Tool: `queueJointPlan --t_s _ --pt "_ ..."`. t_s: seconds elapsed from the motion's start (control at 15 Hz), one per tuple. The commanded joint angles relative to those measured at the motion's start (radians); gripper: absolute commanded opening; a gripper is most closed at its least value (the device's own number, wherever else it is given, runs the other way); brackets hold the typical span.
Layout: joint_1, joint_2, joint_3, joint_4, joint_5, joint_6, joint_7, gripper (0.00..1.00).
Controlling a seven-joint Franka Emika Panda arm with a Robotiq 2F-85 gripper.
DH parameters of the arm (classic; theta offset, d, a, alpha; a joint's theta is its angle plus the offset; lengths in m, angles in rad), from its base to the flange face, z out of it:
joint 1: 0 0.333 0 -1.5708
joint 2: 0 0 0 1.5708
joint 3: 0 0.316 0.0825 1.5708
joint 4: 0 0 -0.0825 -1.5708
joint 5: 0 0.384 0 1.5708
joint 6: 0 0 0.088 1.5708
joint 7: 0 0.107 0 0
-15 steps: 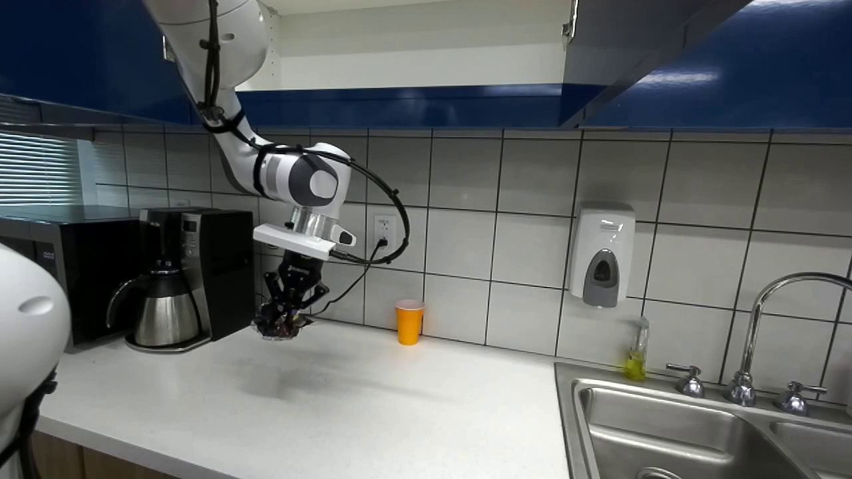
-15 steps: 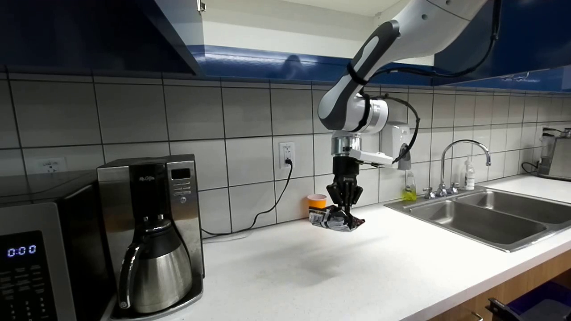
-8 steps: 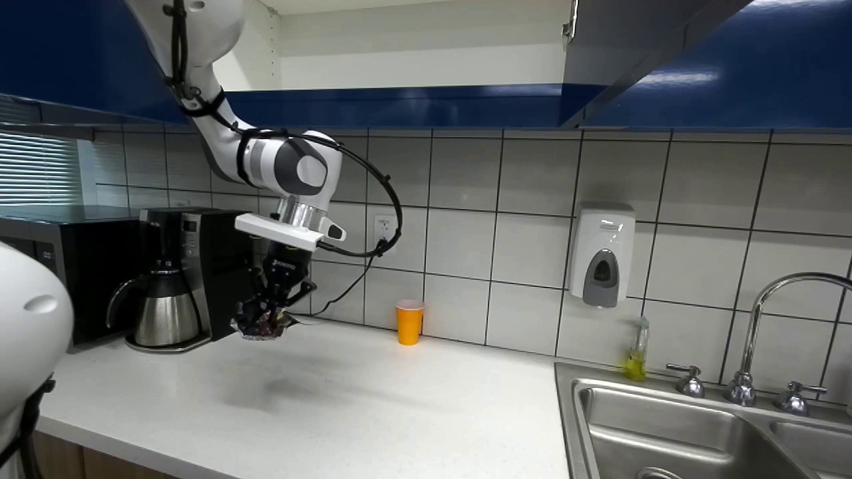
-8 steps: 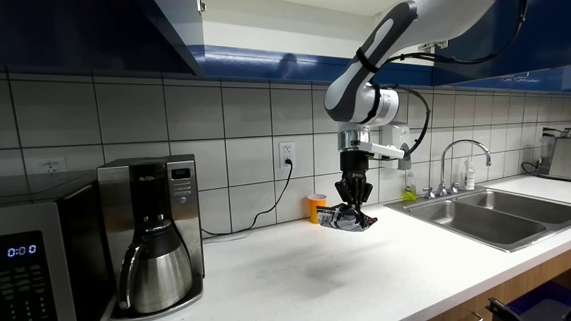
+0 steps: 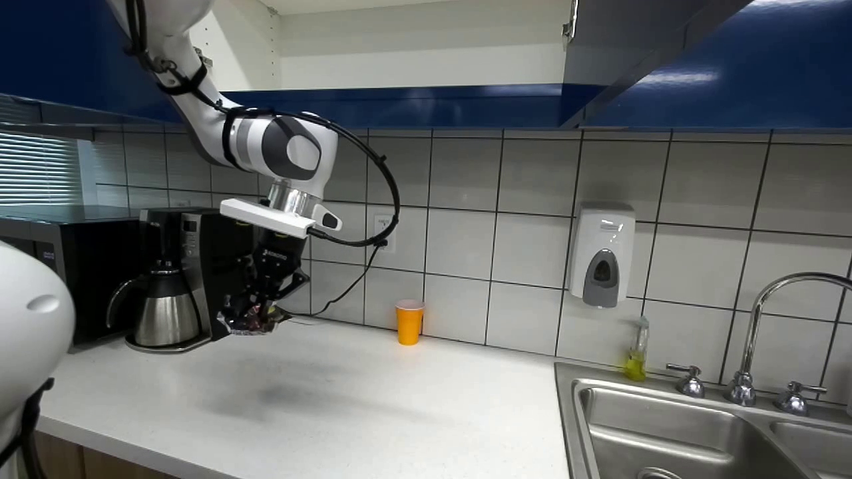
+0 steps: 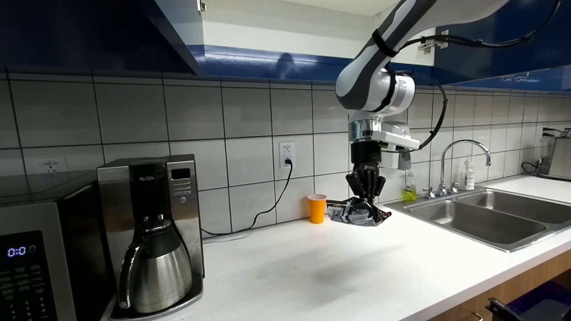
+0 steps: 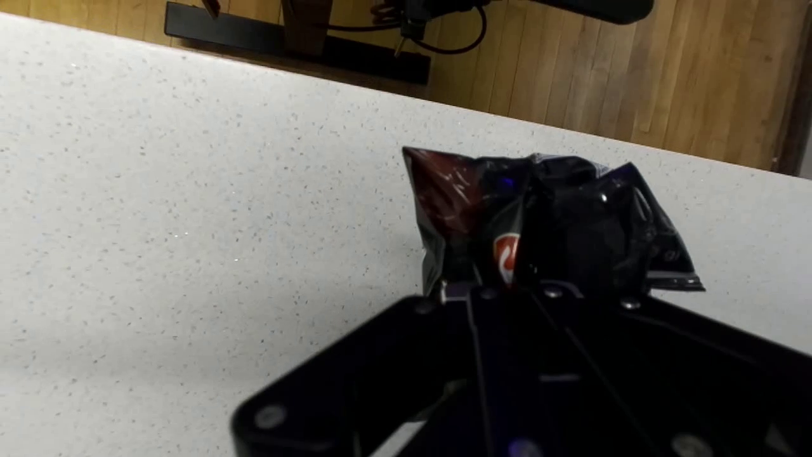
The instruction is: Put the black packet inside the cabinet
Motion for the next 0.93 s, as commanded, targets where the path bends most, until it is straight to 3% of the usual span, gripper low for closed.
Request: queueJointPlan --t_s 0.0,0.87 --pt "0.016 -0.084 -0.022 -0.025 -0.023 -0.038 0.041 0.01" --pt "0.024 -0.184 -0.04 0.009 -0.041 -0.126 0.057 0.01"
